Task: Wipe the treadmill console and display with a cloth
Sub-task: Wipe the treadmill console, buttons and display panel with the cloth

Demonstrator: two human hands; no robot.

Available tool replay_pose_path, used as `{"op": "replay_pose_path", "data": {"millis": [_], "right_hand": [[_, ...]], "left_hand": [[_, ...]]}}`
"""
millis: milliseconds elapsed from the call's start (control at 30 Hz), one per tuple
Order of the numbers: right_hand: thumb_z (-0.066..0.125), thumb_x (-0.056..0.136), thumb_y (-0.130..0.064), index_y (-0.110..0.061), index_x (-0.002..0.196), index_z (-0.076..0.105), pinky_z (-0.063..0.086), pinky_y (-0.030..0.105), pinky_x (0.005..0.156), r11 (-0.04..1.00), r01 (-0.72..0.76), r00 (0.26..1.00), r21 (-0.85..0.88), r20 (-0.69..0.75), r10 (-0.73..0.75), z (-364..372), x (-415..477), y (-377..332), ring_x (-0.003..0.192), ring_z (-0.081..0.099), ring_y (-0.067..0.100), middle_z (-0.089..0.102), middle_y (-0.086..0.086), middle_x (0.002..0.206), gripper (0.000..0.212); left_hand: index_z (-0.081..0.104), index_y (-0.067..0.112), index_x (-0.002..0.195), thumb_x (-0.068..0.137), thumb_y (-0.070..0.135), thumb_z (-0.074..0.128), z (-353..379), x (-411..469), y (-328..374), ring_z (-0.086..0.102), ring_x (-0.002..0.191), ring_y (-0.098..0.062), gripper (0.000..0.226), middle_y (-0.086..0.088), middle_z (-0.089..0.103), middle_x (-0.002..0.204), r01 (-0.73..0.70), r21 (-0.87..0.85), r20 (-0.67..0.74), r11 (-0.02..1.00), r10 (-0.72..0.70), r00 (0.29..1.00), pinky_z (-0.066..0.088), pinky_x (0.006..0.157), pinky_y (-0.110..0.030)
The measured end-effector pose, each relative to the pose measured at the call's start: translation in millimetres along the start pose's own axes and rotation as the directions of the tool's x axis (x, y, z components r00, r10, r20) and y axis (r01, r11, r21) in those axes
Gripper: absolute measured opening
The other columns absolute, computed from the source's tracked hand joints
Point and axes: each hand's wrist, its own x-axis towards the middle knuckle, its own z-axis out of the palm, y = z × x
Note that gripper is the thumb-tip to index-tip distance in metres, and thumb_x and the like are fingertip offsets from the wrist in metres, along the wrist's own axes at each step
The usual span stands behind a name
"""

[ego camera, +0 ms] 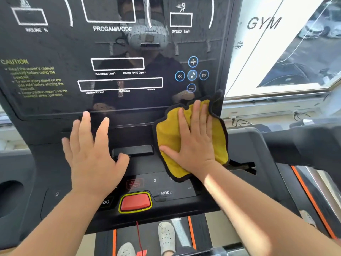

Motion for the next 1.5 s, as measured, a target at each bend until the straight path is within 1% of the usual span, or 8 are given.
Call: {"op": "replay_pose_path", "data": {"millis": [267, 467, 667, 800, 1033, 1233, 1367, 1500], "right_hand": [[0.063, 0.042, -0.101, -0.023, 0.165, 0.011, -0.006, 0.07, 0.12, 0.999, 0.002, 0.999, -0.04, -0.044, -0.004, -60.5, 80.6, 27.8, 0.15, -0.009, 0.061, -0.006, 0.039, 0.164, 0.155], [0.053, 0.064, -0.099, -0.013, 0.164, 0.017, -0.006, 0.06, 0.125, 0.992, 0.102, 0.989, -0.072, -0.098, -0.109, -55.4, 78.4, 36.4, 0.154, -0.001, 0.054, 0.003, 0.035, 0.166, 0.137], [0.04, 0.086, -0.087, -0.016, 0.165, 0.005, -0.015, 0.053, 0.125, 0.984, 0.153, 0.987, -0.089, -0.023, -0.156, -19.6, 26.5, 47.3, 0.154, -0.025, 0.039, -0.019, 0.016, 0.168, 0.112], [0.033, 0.094, -0.079, -0.011, 0.164, 0.016, -0.005, 0.059, 0.126, 0.995, 0.094, 0.984, -0.012, -0.148, -0.095, -37.4, 60.0, 45.6, 0.155, -0.006, 0.049, 0.001, 0.032, 0.167, 0.099], [0.044, 0.089, -0.082, -0.014, 0.164, 0.02, 0.0, 0.06, 0.125, 0.995, 0.006, 0.968, -0.1, -0.249, -0.031, -70.3, 124.7, 29.5, 0.154, 0.005, 0.053, 0.009, 0.035, 0.166, 0.104], [0.049, 0.096, -0.068, -0.015, 0.164, 0.015, -0.006, 0.05, 0.127, 0.986, 0.143, 0.978, -0.086, -0.138, -0.154, -36.2, 69.6, 18.9, 0.157, 0.002, 0.043, 0.008, 0.023, 0.17, 0.093], [0.053, 0.1, -0.053, -0.011, 0.16, 0.032, 0.017, 0.048, 0.126, 0.986, 0.141, 0.967, 0.09, -0.226, -0.118, -45.7, 56.4, 15.3, 0.157, 0.018, 0.036, 0.022, 0.013, 0.169, 0.076], [0.059, 0.099, -0.034, -0.005, 0.149, 0.051, 0.038, 0.045, 0.111, 0.961, 0.189, 0.924, 0.204, -0.368, -0.104, -65.0, 58.1, 17.4, 0.136, 0.047, 0.034, 0.053, 0.018, 0.151, 0.059]], "left_hand": [[0.04, 0.019, 0.149, 0.07, 0.034, 0.059, -3.5, 9.1, 9.0, 0.011, 0.151, -0.038, 0.083, -0.012, 0.015, 0.164, -0.041, 0.016, -0.011, 0.999, 0.042, 0.999, 0.014, 0.115, -0.07], [0.041, 0.023, 0.149, 0.07, 0.035, 0.061, -3.9, 21.0, 26.7, 0.011, 0.153, -0.035, 0.083, -0.008, 0.018, 0.165, -0.148, 0.035, -0.007, 0.988, 0.149, 0.989, 0.015, 0.115, -0.07], [0.041, 0.024, 0.15, 0.069, 0.036, 0.062, -6.6, 30.5, 34.4, 0.012, 0.152, -0.037, 0.085, -0.006, 0.019, 0.165, -0.17, 0.046, -0.015, 0.984, 0.171, 0.985, 0.017, 0.113, -0.072], [0.044, 0.023, 0.148, 0.068, 0.035, 0.063, -4.4, 29.9, 33.7, 0.014, 0.152, -0.037, 0.083, -0.008, 0.021, 0.165, -0.172, 0.027, -0.032, 0.985, 0.172, 0.985, 0.017, 0.113, -0.071], [0.047, 0.022, 0.146, 0.069, 0.033, 0.063, -6.8, 31.8, 32.7, 0.018, 0.151, -0.038, 0.08, -0.01, 0.024, 0.163, -0.168, 0.016, -0.071, 0.986, 0.169, 0.983, 0.019, 0.114, -0.069], [0.051, 0.018, 0.143, 0.071, 0.031, 0.064, 0.4, 25.2, 29.9, 0.029, 0.146, -0.039, 0.075, -0.013, 0.033, 0.159, -0.185, -0.036, -0.117, 0.982, 0.18, 0.977, 0.025, 0.113, -0.064], [0.054, 0.006, 0.139, 0.078, 0.034, 0.063, -3.6, 33.6, 47.9, 0.05, 0.126, -0.034, 0.069, -0.015, 0.054, 0.139, -0.291, -0.232, -0.243, 0.928, 0.234, 0.941, 0.037, 0.108, -0.046], [0.044, 0.01, 0.147, 0.082, 0.041, 0.067, -17.1, 50.8, 82.5, 0.051, 0.125, -0.025, 0.076, -0.006, 0.053, 0.138, -0.221, -0.5, -0.132, 0.837, 0.179, 0.975, 0.044, 0.107, -0.046]]}}
